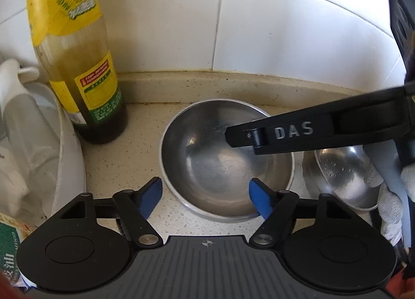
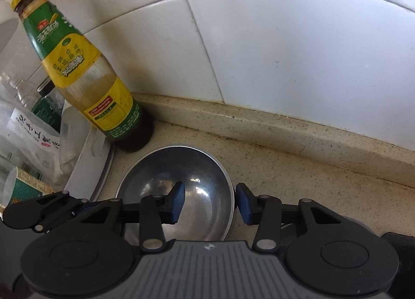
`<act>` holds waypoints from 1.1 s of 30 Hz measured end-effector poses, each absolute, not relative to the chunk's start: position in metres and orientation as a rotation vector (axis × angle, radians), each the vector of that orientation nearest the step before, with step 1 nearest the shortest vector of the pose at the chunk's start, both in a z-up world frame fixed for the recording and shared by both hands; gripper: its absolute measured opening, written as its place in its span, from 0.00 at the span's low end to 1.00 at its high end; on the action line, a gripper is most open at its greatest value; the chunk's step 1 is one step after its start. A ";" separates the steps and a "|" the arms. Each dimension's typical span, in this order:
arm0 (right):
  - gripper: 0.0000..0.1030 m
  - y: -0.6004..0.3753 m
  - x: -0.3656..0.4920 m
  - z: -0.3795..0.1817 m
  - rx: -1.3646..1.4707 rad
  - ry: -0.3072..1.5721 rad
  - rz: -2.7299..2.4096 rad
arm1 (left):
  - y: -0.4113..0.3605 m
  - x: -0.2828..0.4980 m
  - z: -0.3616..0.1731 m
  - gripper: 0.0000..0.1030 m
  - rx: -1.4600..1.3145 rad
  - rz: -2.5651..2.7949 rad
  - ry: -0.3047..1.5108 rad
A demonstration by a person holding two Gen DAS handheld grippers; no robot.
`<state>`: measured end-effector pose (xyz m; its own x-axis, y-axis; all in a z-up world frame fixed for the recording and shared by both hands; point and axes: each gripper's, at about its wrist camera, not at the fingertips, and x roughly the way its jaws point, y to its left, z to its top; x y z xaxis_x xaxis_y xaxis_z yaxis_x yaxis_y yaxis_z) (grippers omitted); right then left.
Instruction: Organize plates and bowls
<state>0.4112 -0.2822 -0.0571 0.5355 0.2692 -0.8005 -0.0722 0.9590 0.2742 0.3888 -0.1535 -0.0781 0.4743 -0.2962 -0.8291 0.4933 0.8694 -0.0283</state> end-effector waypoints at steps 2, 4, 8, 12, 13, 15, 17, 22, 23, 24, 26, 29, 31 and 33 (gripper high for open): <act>0.44 -0.281 0.410 -0.057 0.215 0.985 0.207 | -0.156 0.387 -0.079 0.76 0.254 -0.479 0.950; 0.44 -0.282 0.409 -0.057 0.221 0.983 0.208 | -0.154 0.388 -0.079 0.75 0.254 -0.482 0.941; 0.44 -0.284 0.408 -0.056 0.244 0.986 0.212 | -0.143 0.389 -0.076 0.71 0.213 -0.486 0.936; 0.44 -0.282 0.405 -0.052 0.265 0.980 0.231 | -0.139 0.391 -0.070 0.72 0.208 -0.465 0.919; 0.44 -0.282 0.405 -0.051 0.267 0.979 0.231 | -0.138 0.390 -0.068 0.72 0.204 -0.465 0.915; 0.44 -0.282 0.403 -0.049 0.281 0.978 0.231 | -0.137 0.390 -0.064 0.72 0.202 -0.466 0.910; 0.44 -0.282 0.403 -0.047 0.291 0.978 0.232 | -0.137 0.386 -0.059 0.73 0.204 -0.465 0.899; 0.44 -0.283 0.395 -0.035 0.317 0.953 0.244 | -0.132 0.379 -0.048 0.75 0.199 -0.458 0.884; 0.44 -0.283 0.394 -0.032 0.321 0.949 0.244 | -0.131 0.377 -0.046 0.75 0.196 -0.460 0.882; 0.44 -0.284 0.393 -0.030 0.329 0.945 0.244 | -0.132 0.375 -0.043 0.75 0.195 -0.462 0.879; 0.44 -0.285 0.390 -0.024 0.344 0.942 0.246 | -0.132 0.372 -0.039 0.75 0.198 -0.465 0.871; 0.44 -0.286 0.379 -0.014 0.347 0.931 0.248 | -0.130 0.367 -0.032 0.75 0.197 -0.478 0.862; 0.44 -0.285 0.371 -0.006 0.341 0.926 0.247 | -0.129 0.362 -0.026 0.75 0.194 -0.487 0.852; 0.44 -0.284 0.363 0.001 0.335 0.927 0.246 | -0.128 0.354 -0.019 0.76 0.197 -0.497 0.838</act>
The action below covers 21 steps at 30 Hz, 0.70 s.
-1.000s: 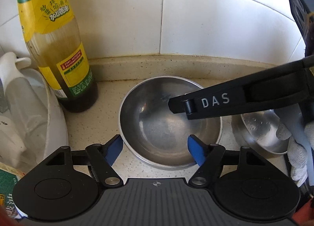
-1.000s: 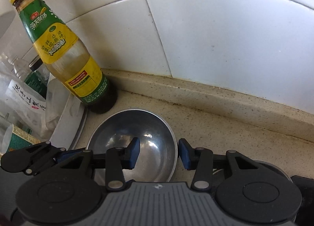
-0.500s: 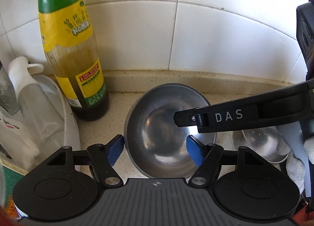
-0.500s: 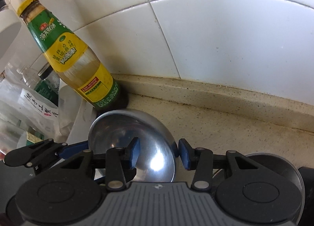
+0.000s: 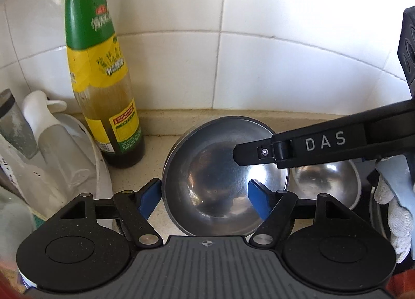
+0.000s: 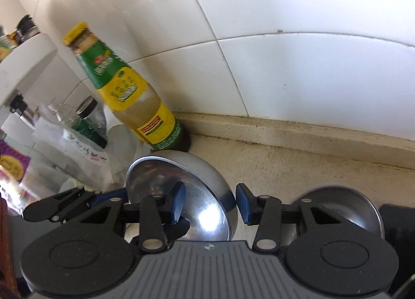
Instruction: Organize plates and bowls
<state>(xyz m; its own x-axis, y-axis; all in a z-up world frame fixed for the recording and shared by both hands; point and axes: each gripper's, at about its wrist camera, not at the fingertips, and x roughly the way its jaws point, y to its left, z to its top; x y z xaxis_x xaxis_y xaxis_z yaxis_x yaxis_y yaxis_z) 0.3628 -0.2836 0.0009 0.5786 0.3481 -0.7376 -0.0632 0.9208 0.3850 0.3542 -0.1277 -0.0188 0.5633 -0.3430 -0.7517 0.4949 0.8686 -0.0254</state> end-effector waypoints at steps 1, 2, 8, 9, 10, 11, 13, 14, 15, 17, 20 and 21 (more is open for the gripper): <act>0.44 -0.283 0.357 0.004 0.334 0.926 0.245 | -0.128 0.349 -0.014 0.77 0.201 -0.502 0.827; 0.44 -0.283 0.352 0.007 0.335 0.928 0.243 | -0.128 0.344 -0.011 0.78 0.203 -0.508 0.819; 0.44 -0.279 0.310 0.025 0.320 0.925 0.216 | -0.127 0.311 0.001 0.79 0.216 -0.550 0.798; 0.44 -0.279 0.304 0.026 0.317 0.925 0.211 | -0.127 0.305 0.003 0.79 0.219 -0.558 0.797; 0.44 -0.278 0.297 0.027 0.315 0.929 0.205 | -0.126 0.300 0.003 0.80 0.220 -0.566 0.797; 0.44 -0.277 0.292 0.028 0.317 0.937 0.199 | -0.126 0.295 0.003 0.80 0.222 -0.575 0.798; 0.44 -0.275 0.280 0.028 0.321 0.960 0.193 | -0.125 0.285 0.002 0.80 0.221 -0.592 0.806; 0.44 -0.273 0.275 0.027 0.320 0.969 0.190 | -0.125 0.281 0.001 0.80 0.226 -0.599 0.810; 0.44 -0.272 0.270 0.025 0.320 0.978 0.185 | -0.127 0.276 -0.001 0.80 0.232 -0.606 0.815; 0.44 -0.270 0.264 0.021 0.322 1.005 0.173 | -0.128 0.269 -0.006 0.80 0.246 -0.618 0.830; 0.44 -0.271 0.258 0.013 0.334 1.048 0.157 | -0.131 0.261 -0.015 0.80 0.267 -0.636 0.860; 0.45 -0.271 0.257 0.010 0.336 1.061 0.152 | -0.131 0.260 -0.017 0.80 0.273 -0.642 0.871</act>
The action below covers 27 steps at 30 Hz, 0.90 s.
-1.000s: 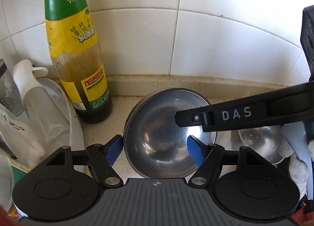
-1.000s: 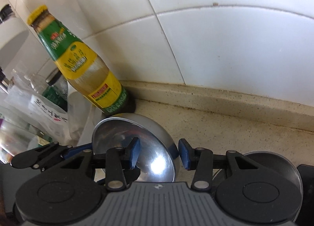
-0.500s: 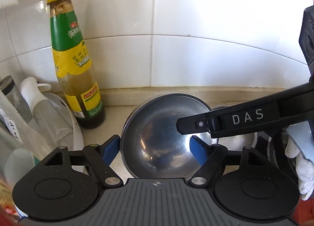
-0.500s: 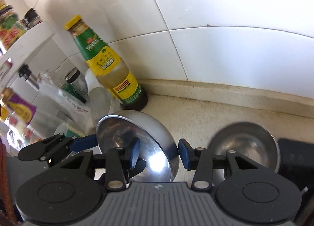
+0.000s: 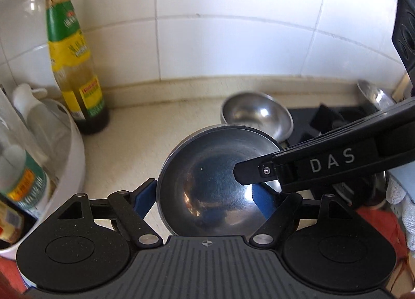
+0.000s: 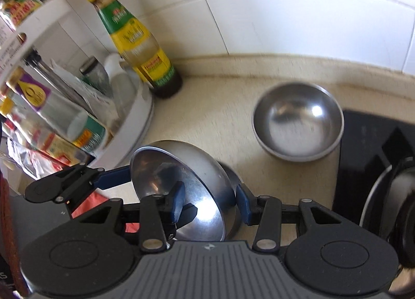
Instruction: Organize plates and bowls
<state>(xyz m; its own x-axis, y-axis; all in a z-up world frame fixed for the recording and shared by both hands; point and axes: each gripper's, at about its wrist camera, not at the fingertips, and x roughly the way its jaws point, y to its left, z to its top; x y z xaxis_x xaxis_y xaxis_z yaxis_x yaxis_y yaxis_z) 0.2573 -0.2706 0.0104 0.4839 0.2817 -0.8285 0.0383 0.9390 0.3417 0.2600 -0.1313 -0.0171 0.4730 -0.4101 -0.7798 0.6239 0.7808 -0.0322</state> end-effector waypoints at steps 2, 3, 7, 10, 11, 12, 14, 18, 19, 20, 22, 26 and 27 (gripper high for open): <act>0.47 -0.271 0.257 0.007 0.344 1.076 0.147 | -0.131 0.257 -0.022 0.81 0.279 -0.654 0.890; 0.47 -0.270 0.257 0.006 0.339 1.077 0.146 | -0.132 0.257 -0.023 0.81 0.284 -0.658 0.889; 0.56 -0.270 0.259 0.007 0.318 1.081 0.136 | -0.130 0.259 -0.023 0.86 0.279 -0.665 0.904; 0.61 -0.276 0.260 0.012 0.310 1.058 0.125 | -0.127 0.263 -0.021 0.93 0.287 -0.634 0.890; 0.63 -0.279 0.260 0.013 0.317 1.053 0.121 | -0.125 0.264 -0.020 0.94 0.287 -0.625 0.887; 0.64 -0.283 0.260 0.014 0.324 1.051 0.113 | -0.124 0.266 -0.018 0.94 0.282 -0.617 0.884; 0.65 -0.291 0.261 0.017 0.337 1.038 0.091 | -0.119 0.272 -0.014 0.96 0.268 -0.597 0.881; 0.65 -0.312 0.266 0.030 0.382 1.008 0.035 | -0.118 0.284 -0.001 1.00 0.256 -0.554 0.837; 0.65 -0.316 0.271 0.038 0.387 0.998 0.014 | -0.121 0.287 0.002 1.00 0.262 -0.544 0.825; 0.65 -0.321 0.275 0.049 0.388 0.976 -0.009 | -0.125 0.292 0.008 1.00 0.271 -0.549 0.811; 0.82 -0.330 0.285 0.074 0.395 0.911 -0.051 | -0.133 0.300 0.027 1.00 0.273 -0.549 0.769; 1.00 -0.355 0.278 0.066 0.521 0.770 -0.025 | -0.136 0.299 0.044 1.00 0.234 -0.569 0.567; 1.00 -0.361 0.280 0.049 0.591 0.824 -0.051 | -0.137 0.301 0.036 1.00 0.239 -0.599 0.573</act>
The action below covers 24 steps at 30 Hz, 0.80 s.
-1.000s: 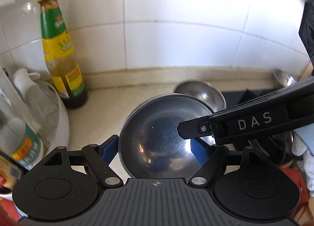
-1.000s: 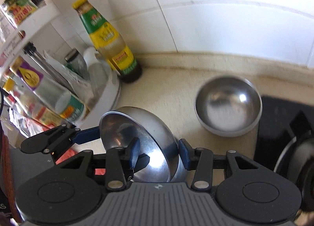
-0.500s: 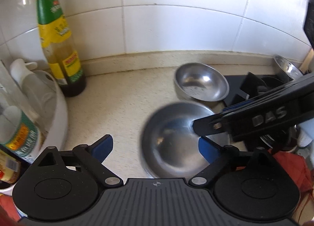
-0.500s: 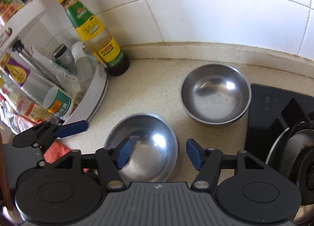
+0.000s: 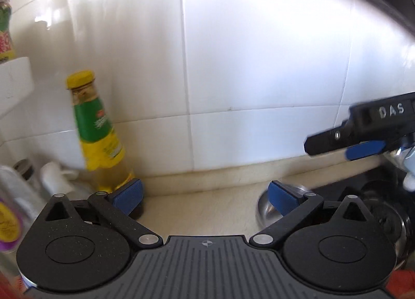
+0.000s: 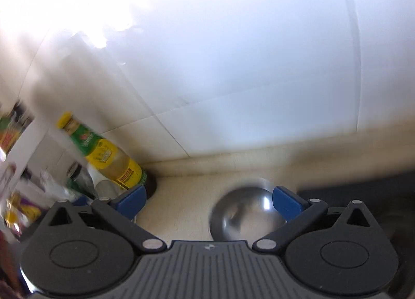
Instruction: Organize plates and bowls
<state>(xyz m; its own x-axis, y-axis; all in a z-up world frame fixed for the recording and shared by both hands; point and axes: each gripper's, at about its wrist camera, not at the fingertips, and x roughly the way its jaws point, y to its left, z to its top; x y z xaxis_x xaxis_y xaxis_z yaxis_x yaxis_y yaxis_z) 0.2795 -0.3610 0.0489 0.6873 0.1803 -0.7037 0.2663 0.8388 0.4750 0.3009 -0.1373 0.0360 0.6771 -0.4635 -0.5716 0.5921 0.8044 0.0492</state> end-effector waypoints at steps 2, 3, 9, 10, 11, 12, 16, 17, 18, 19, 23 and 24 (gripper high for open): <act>0.90 -0.364 0.282 0.030 0.582 0.859 -0.068 | -0.148 0.316 0.017 0.97 0.274 -0.631 0.679; 0.90 -0.361 0.283 0.028 0.522 0.857 -0.096 | -0.153 0.320 0.010 0.96 0.292 -0.626 0.689; 0.91 -0.363 0.296 0.010 0.436 0.886 -0.143 | -0.190 0.342 -0.011 1.00 0.430 -0.648 0.711; 0.91 -0.367 0.299 0.004 0.447 0.899 -0.146 | -0.195 0.346 -0.014 1.00 0.430 -0.671 0.734; 0.91 -0.375 0.297 -0.003 0.467 0.905 -0.142 | -0.200 0.350 -0.017 1.00 0.428 -0.686 0.753; 0.91 -0.377 0.298 -0.007 0.485 0.908 -0.136 | -0.204 0.353 -0.020 1.00 0.422 -0.694 0.768; 0.88 -0.380 0.305 -0.020 0.506 0.932 -0.111 | -0.216 0.361 -0.033 1.00 0.433 -0.737 0.813; 0.87 -0.380 0.307 -0.022 0.511 0.938 -0.107 | -0.218 0.362 -0.036 1.00 0.442 -0.745 0.819; 0.86 -0.381 0.308 -0.025 0.525 0.943 -0.102 | -0.219 0.364 -0.039 1.00 0.446 -0.750 0.825; 0.82 -0.382 0.310 -0.028 0.545 0.946 -0.094 | -0.220 0.365 -0.041 1.00 0.446 -0.753 0.831; 0.76 -0.384 0.316 -0.034 0.586 0.949 -0.072 | -0.225 0.369 -0.047 0.98 0.430 -0.794 0.856; 0.76 -0.383 0.317 -0.035 0.584 0.954 -0.070 | -0.227 0.370 -0.050 0.97 0.432 -0.800 0.868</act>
